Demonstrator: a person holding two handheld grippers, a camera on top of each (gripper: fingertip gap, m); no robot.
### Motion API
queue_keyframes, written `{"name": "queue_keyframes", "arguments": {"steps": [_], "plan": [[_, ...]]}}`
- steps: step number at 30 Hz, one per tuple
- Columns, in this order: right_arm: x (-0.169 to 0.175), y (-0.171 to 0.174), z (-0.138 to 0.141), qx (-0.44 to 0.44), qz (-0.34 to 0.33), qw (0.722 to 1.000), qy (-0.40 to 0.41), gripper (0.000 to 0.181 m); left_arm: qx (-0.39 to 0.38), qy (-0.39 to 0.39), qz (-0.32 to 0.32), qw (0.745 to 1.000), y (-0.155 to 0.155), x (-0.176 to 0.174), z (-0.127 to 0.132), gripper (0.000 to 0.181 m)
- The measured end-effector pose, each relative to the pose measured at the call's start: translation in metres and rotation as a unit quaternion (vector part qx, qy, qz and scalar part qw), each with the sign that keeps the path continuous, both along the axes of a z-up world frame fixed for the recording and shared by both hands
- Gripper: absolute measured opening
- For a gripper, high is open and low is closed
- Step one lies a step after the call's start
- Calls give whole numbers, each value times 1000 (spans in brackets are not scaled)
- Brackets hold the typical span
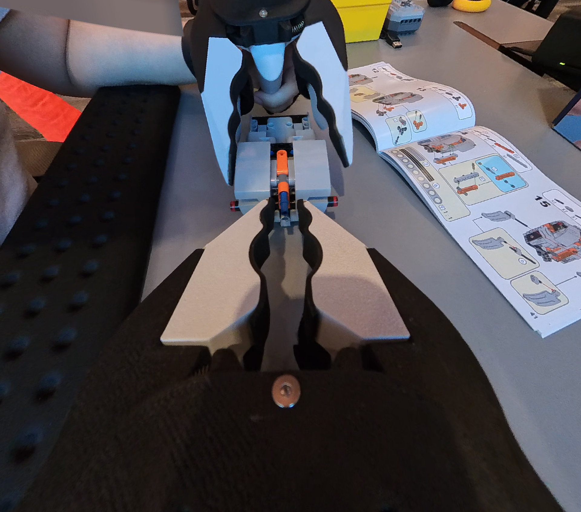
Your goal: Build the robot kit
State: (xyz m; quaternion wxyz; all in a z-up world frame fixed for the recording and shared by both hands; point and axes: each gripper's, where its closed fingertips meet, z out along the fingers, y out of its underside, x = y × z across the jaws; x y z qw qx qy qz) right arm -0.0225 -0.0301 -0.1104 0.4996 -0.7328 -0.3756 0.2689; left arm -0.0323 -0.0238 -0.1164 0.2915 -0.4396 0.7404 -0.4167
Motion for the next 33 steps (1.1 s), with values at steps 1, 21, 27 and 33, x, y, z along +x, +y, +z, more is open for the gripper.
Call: {"name": "queue_keyframes", "arguments": {"steps": [1, 21, 27, 33], "plan": [[0, 0, 0, -1, 4, 1000, -1, 13, 2, -1, -1, 1000, 0, 0, 0, 78], [-5, -4, -3, 5, 30, 999, -14, 8, 260, -38, 6, 965, -8, -26, 1, 55], [-5, -4, -3, 7, 30, 999, -16, 8, 313, -32, -41, 948, -9, -23, -7, 48], [-6, -5, -4, 6, 32, 999, -20, 8, 323, -27, -56, 944, -14, -25, -10, 42]]}}
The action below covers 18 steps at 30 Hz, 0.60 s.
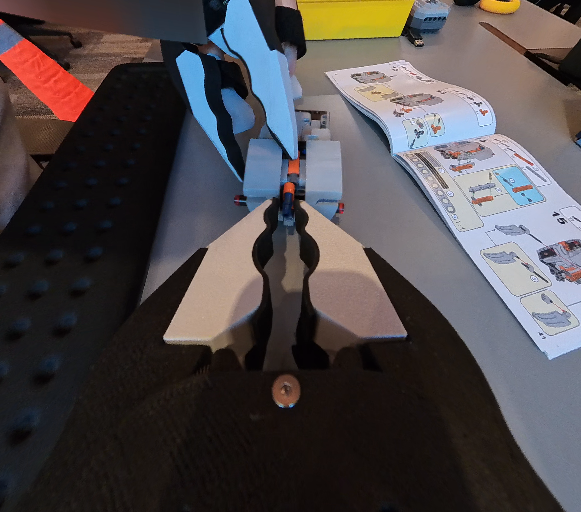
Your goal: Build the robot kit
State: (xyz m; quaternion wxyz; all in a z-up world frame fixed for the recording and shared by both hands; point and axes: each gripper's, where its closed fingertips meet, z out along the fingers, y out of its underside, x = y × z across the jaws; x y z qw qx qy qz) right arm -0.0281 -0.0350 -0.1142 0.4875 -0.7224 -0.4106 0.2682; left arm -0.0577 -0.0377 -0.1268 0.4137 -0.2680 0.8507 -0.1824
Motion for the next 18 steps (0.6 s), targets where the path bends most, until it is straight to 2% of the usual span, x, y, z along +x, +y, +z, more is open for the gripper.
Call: {"name": "queue_keyframes", "arguments": {"steps": [12, 18], "plan": [[-3, -1, -5, 26, 1, 999, -39, 3, 20, 0, -15, 1000, -1, -1, -2, 45], [-4, -1, -5, 29, 2, 999, -41, 3, -35, 0, -14, 999, -2, -2, 5, 31]]}}
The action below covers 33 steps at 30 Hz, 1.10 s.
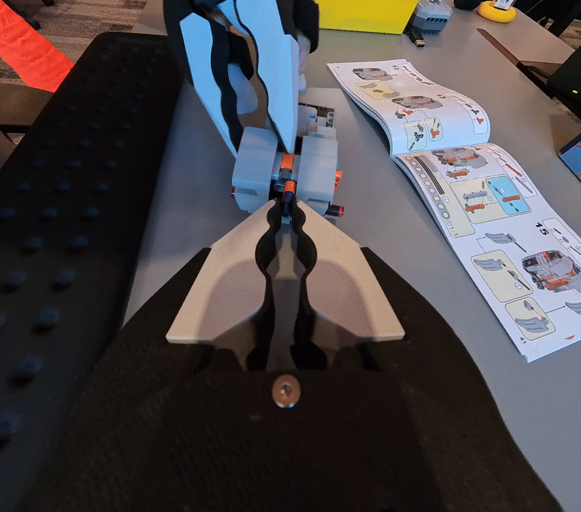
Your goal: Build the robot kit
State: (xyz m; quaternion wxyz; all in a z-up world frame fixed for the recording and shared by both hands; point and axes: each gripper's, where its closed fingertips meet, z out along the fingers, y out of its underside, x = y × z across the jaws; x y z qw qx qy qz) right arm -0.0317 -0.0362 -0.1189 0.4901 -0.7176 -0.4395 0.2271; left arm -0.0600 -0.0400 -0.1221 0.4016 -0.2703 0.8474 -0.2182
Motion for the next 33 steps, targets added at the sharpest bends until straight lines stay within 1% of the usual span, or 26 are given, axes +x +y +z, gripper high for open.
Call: {"name": "queue_keyframes", "arguments": {"steps": [2, 3, 4, 6, 7, 8, 10, 11, 15, 20, 23, 26, 28, 33], "plan": [[-1, -1, 1, 4, 4, 1000, 0, 3, 4, 8, 11, 1000, 3, 2, -4, 45], [-1, -1, 0, 7, 2, 1000, -3, 3, 7, 13, 11, 1000, 3, 2, -6, 50], [-1, 0, 0, 8, 2, 1000, -6, 3, 10, 9, 5, 1000, 1, 2, -4, 45], [0, 1, 0, 5, -4, 1000, -4, 3, 18, -4, -5, 1000, 0, 2, 0, 27], [1, 2, 0, 3, -7, 1000, -3, 3, 14, -5, -5, 1000, 0, 2, 1, 26], [1, 2, 0, 1, -7, 1000, -1, 3, 9, -2, -3, 1000, 1, 2, -1, 31], [1, 2, 0, 2, -6, 1000, -2, 3, 6, 6, 5, 1000, 1, 2, -5, 47], [1, 2, 0, 5, -6, 1000, -4, 3, 9, 5, 6, 1000, 0, 2, -6, 49], [1, 2, 0, 8, -7, 1000, -7, 3, 31, -10, 3, 999, 1, 3, -7, 47], [1, 2, 0, 7, -9, 1000, -11, 3, 14, -23, 11, 1000, 0, 3, -7, 49], [1, 2, 0, 3, -13, 1000, -13, 3, 39, -33, 10, 999, 1, 3, -8, 51], [1, 3, 0, -2, -15, 1000, -11, 3, 24, -32, 16, 999, 0, 3, -7, 50], [1, 3, 0, 1, -15, 1000, -13, 3, 21, -36, 15, 999, 0, 3, -6, 46], [1, 3, 0, 7, -16, 1000, -19, 3, 11, -25, 17, 999, -1, 5, -6, 46]]}}
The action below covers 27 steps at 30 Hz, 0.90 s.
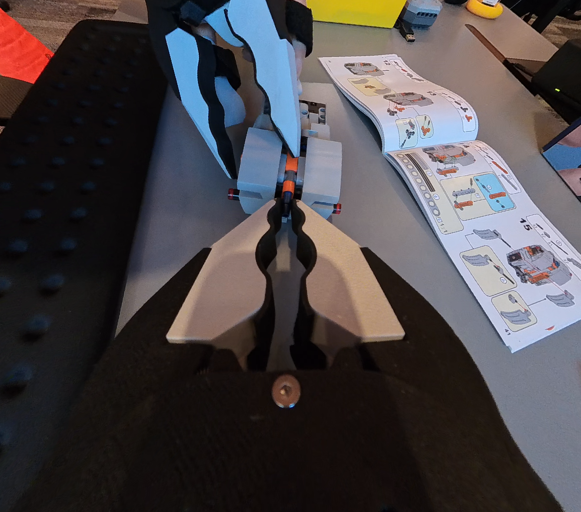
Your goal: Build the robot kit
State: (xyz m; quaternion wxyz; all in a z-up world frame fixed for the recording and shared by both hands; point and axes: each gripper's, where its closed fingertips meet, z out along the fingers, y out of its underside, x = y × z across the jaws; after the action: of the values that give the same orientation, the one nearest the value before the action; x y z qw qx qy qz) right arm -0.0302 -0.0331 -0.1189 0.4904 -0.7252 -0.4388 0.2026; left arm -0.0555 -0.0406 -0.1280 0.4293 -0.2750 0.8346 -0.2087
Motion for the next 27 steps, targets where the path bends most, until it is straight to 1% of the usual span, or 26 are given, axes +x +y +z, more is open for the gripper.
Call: {"name": "queue_keyframes", "arguments": {"steps": [3, 8, 12, 16, 21, 24, 27], "plan": [[0, 0, 0, 0, 0, 1000, 1, 3, -6, -3, 1, 1000, -1, 0, -1, 47], [0, 0, 0, 1, -1, 1000, 0, 3, 47, -36, -1, 998, 2, 2, -2, 44], [2, -1, 3, -3, -5, 1000, 15, 7, 48, -31, -4, 998, 2, 2, -2, 44], [6, -3, 3, -27, -4, 999, 33, 5, 29, -22, -14, 999, 1, 1, -1, 43], [5, -4, 2, -37, -3, 999, 35, 2, -2, -22, -30, 999, 1, 2, 0, 42], [5, -3, 3, -22, -9, 1000, 17, 2, -20, -27, -32, 999, 0, 2, 1, 41], [6, -2, 3, -23, -23, 999, 16, 1, -33, -27, -32, 999, 1, 3, 1, 40]]}}
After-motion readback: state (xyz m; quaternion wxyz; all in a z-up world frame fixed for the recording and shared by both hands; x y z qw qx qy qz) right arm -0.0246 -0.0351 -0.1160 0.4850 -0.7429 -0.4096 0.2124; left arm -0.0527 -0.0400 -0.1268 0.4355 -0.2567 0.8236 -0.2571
